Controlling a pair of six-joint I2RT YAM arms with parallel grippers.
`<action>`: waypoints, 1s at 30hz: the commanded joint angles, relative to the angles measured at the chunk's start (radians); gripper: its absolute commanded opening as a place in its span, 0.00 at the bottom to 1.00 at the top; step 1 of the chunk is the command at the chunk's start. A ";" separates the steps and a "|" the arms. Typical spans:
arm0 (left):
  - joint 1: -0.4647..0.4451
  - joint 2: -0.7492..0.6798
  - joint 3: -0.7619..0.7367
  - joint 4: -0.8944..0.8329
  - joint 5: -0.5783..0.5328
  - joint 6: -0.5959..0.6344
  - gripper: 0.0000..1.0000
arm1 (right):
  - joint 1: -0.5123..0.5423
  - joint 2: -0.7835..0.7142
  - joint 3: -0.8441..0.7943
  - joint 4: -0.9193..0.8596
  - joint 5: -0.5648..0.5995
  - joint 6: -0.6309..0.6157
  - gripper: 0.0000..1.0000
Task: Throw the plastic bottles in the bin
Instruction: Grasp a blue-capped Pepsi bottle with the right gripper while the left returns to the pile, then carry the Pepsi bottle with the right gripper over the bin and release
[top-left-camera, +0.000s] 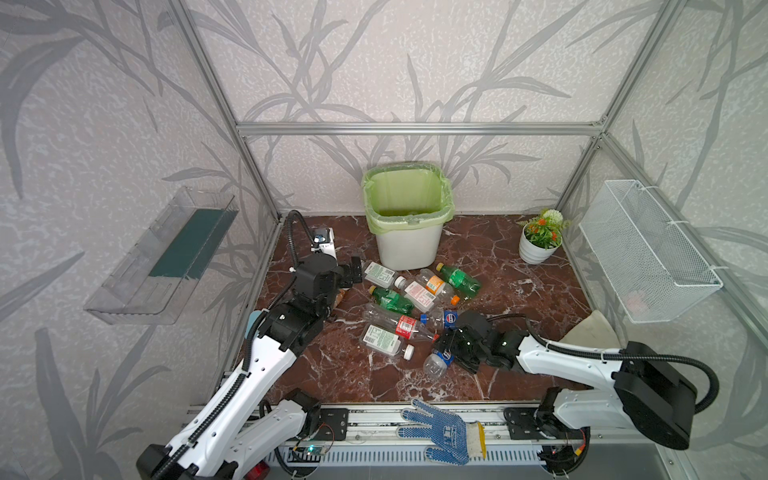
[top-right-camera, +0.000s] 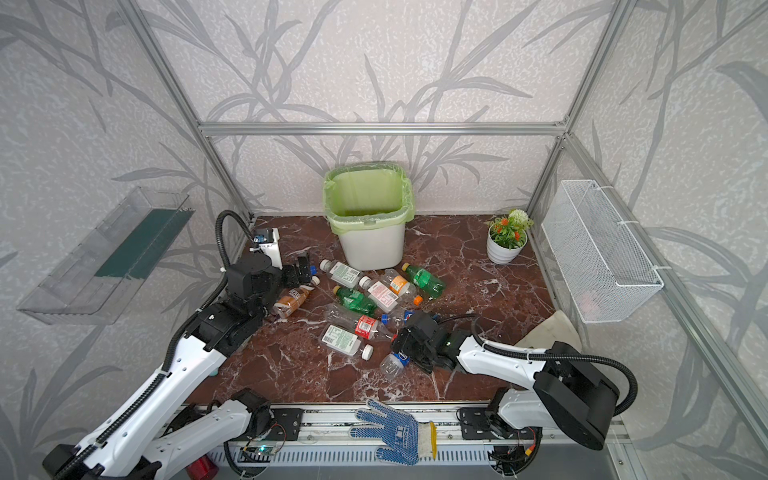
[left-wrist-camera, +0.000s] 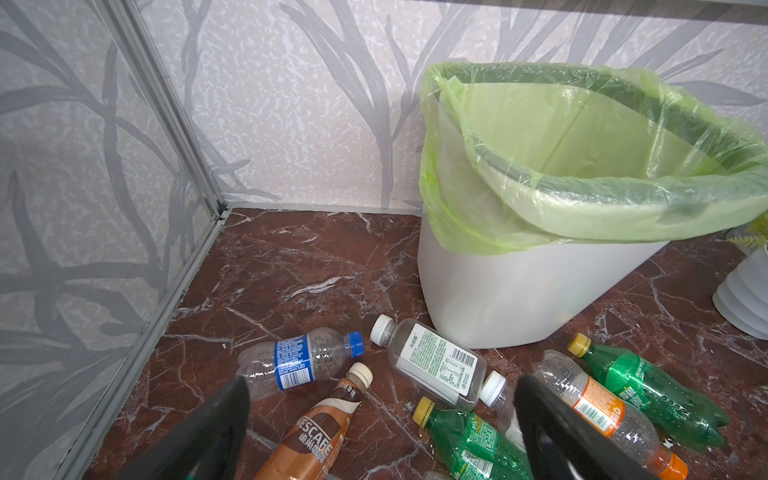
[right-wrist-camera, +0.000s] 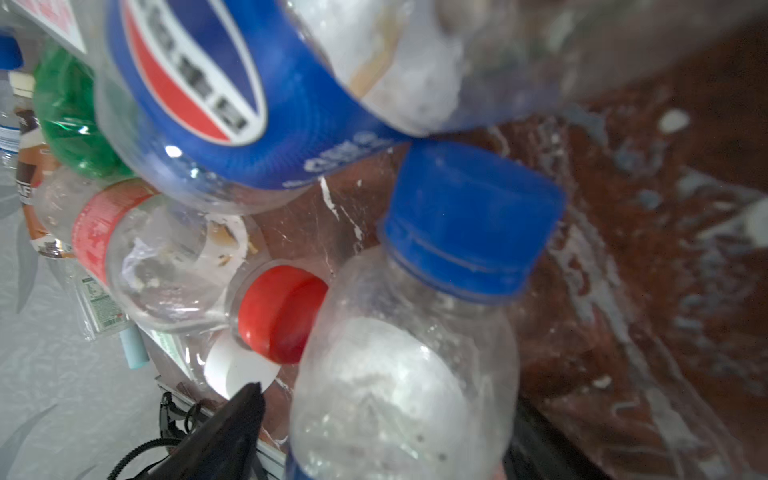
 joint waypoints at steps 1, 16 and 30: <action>0.013 -0.022 -0.022 -0.024 -0.032 -0.002 0.99 | 0.004 0.015 -0.005 -0.021 0.005 0.014 0.75; 0.074 -0.022 -0.047 -0.035 -0.049 -0.045 0.99 | -0.013 -0.209 -0.020 -0.180 0.067 -0.062 0.47; 0.238 0.028 -0.144 -0.050 0.026 -0.189 0.99 | -0.435 -0.437 0.771 -0.460 0.223 -0.848 0.47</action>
